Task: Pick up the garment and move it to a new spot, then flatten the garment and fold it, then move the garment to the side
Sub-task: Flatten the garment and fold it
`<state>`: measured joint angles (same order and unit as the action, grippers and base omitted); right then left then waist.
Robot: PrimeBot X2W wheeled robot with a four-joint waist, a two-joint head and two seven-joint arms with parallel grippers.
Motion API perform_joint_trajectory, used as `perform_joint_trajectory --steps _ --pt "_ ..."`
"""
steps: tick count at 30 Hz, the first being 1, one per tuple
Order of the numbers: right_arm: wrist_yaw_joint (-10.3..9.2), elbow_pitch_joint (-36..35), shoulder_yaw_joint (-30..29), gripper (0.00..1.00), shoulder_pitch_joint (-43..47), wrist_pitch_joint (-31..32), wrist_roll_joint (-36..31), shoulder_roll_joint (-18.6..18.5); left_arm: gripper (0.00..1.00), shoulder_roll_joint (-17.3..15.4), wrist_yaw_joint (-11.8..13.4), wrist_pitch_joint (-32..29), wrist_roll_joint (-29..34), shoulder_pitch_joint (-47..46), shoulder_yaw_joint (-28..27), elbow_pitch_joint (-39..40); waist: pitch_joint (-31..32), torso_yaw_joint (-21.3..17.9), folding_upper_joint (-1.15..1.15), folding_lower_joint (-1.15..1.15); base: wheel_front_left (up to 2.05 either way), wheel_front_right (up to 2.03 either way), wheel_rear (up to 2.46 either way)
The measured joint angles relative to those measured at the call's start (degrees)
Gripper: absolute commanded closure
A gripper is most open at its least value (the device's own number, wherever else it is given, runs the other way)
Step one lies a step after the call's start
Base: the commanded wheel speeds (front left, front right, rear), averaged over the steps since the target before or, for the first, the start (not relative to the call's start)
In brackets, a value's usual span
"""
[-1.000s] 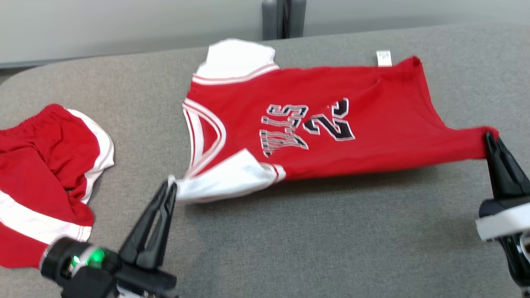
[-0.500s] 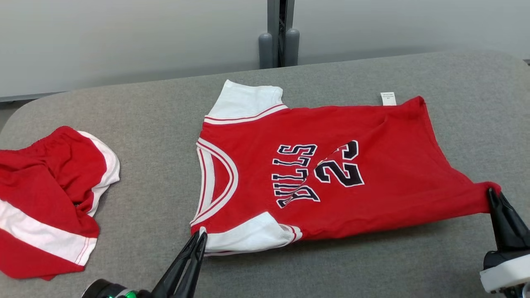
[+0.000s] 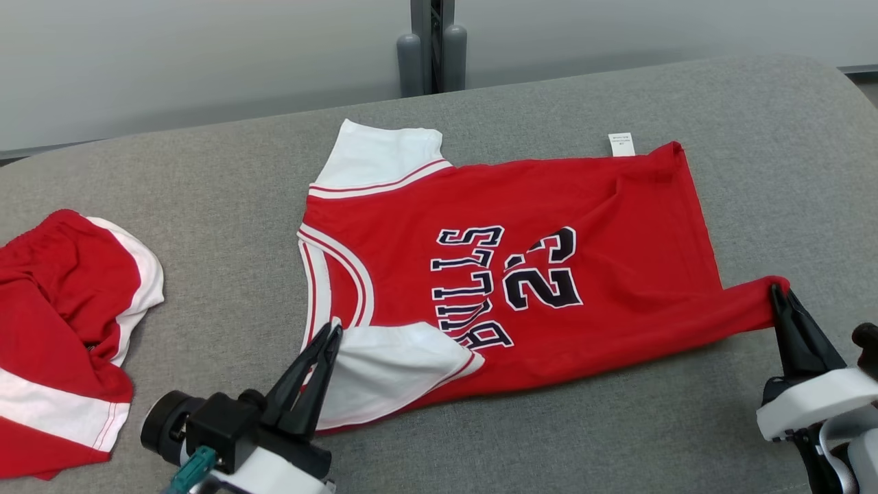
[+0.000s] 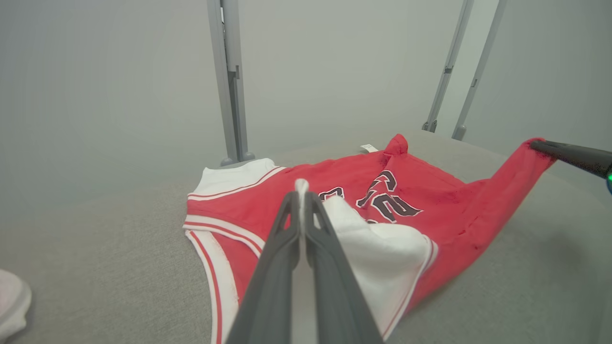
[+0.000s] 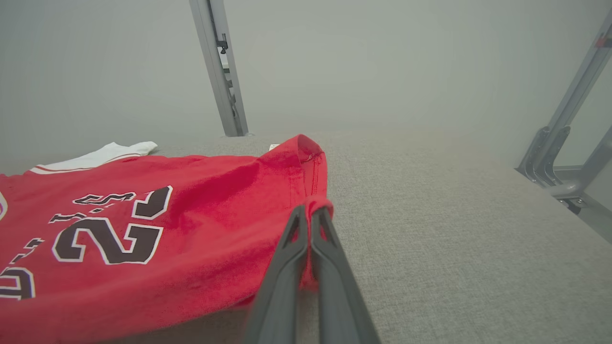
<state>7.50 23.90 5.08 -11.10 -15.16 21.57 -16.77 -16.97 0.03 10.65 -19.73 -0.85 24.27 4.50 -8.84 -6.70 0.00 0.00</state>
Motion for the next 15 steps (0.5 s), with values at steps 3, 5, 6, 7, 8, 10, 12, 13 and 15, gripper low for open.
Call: perform_joint_trajectory --steps 3,5,6,7,8,10,12,13,15 --pt "0.00 5.28 0.74 1.00 -4.31 0.00 -0.87 1.01 1.00 0.58 -0.48 0.48 0.08 -4.12 -0.02 -5.93 -1.06 -0.27 0.00 0.00 0.00 0.00 0.00" --pt "0.00 6.83 0.86 1.00 -6.17 0.00 -1.26 1.44 1.00 0.99 -0.45 1.10 0.82 -5.79 0.00 -8.46 -1.61 -0.27 0.00 0.00 0.00 0.00 0.00" --pt "0.00 7.21 0.80 1.00 -6.88 0.01 -1.59 1.53 1.00 1.02 -0.37 1.32 1.41 -6.68 0.08 -9.48 -1.90 -0.24 0.00 0.00 0.00 0.00 0.00" --pt "0.00 7.57 0.69 1.00 -7.49 0.00 -2.02 1.59 1.00 1.05 -0.33 1.90 1.90 -7.56 -0.07 -10.53 -2.20 -0.18 0.00 0.00 0.00 0.00 0.00" --pt "0.00 8.06 0.59 1.00 -7.90 0.00 -2.23 1.67 1.00 1.14 -0.20 2.33 2.02 -8.36 -0.35 -11.47 -2.52 -0.11 0.00 0.00 0.00 0.00 0.00" --pt "0.00 9.53 0.25 1.00 -8.45 0.01 -2.78 1.83 1.00 1.47 -0.27 2.97 2.29 -10.00 -0.34 -12.92 -3.22 0.07 0.00 0.00 0.00 0.00 0.00" --pt "0.00 10.71 -0.11 1.00 -8.77 0.00 -3.33 2.12 1.00 1.76 -0.41 3.53 3.36 -11.49 -0.12 -14.29 -3.85 0.30 0.00 0.00 0.00 0.00 0.00" --pt "0.00 11.35 -0.24 1.00 -9.21 0.01 -3.61 2.33 1.00 1.80 -0.42 3.64 3.88 -12.35 -0.11 -15.03 -4.17 0.40 0.00 0.00 0.00 0.00 0.00" --pt "0.00 11.80 -0.34 1.00 -9.75 0.00 -3.96 2.50 1.00 1.81 -0.41 3.86 4.35 -13.16 -0.15 -15.69 -4.48 0.45 0.00 0.00 0.00 0.00 0.00"
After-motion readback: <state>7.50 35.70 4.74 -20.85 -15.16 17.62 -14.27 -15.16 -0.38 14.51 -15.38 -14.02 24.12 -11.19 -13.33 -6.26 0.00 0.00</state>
